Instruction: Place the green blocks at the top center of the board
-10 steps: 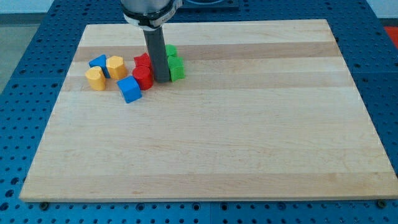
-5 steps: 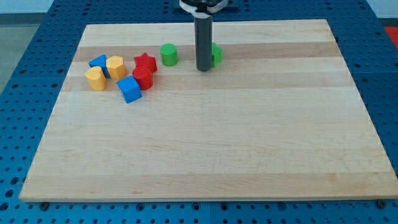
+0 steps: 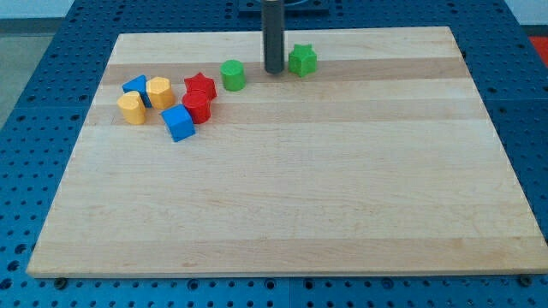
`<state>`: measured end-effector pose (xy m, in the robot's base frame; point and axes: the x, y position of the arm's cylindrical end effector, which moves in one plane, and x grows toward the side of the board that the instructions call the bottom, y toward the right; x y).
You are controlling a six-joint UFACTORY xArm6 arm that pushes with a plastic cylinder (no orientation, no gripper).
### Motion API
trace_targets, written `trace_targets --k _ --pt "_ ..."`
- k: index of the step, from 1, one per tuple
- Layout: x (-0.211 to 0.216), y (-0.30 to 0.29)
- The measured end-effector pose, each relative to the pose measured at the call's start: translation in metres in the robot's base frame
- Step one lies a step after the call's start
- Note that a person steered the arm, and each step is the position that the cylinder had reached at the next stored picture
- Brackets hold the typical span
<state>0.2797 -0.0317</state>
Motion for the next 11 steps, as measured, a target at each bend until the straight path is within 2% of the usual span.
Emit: trace_targets --k 1,2,4,5,8,11 --pt "-0.018 -0.041" --pt "-0.017 -0.093" --pt "0.017 -0.123" --pt "0.032 -0.115" --pt "0.032 -0.014" --pt "0.038 0.015"
